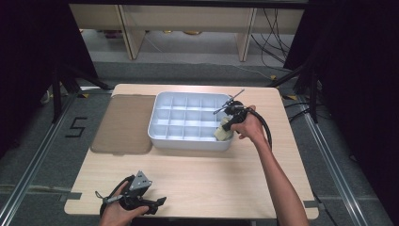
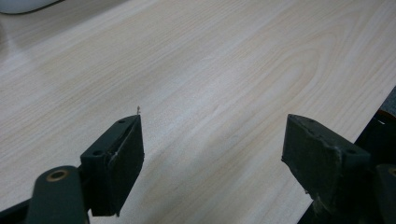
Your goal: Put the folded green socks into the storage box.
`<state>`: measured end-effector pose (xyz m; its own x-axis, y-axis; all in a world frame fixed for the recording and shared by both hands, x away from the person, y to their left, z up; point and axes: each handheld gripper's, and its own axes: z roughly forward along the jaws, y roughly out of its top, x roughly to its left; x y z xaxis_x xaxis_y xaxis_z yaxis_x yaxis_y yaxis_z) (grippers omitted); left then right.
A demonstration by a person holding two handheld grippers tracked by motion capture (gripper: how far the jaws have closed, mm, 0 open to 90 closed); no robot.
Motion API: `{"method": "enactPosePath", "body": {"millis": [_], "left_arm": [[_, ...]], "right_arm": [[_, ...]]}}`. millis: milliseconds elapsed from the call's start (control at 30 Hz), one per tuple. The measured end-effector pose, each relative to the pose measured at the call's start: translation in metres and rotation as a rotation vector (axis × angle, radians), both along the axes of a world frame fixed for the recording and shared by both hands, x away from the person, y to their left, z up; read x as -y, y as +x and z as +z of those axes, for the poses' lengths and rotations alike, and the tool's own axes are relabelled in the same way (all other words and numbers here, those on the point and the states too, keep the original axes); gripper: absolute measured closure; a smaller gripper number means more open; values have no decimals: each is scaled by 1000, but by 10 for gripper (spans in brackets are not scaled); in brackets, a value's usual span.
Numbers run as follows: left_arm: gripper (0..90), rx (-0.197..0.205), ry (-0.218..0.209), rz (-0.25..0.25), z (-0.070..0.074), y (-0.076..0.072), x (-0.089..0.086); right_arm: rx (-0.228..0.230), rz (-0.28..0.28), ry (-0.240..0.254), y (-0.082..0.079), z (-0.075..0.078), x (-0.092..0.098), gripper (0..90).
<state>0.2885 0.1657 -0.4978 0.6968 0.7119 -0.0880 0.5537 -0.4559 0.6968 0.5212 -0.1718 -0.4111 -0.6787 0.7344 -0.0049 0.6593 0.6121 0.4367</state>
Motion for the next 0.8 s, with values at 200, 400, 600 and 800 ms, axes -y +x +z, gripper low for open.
{"method": "enactPosePath", "body": {"millis": [200,400,600,800], "left_arm": [[203,-1,-10,0,0,-1,0],[205,1,3,-4,0,0,0],[206,-4,1,2,-1,0,0],[206,-4,5,0,-1,0,0]], "right_arm": [[-1,29,-63,0,-10,-6,729],[-7,33,-82,0,-15,-9,729],[-16,43,-83,-1,-19,-9,730],[-13,61,-82,-2,-23,-9,721]]}}
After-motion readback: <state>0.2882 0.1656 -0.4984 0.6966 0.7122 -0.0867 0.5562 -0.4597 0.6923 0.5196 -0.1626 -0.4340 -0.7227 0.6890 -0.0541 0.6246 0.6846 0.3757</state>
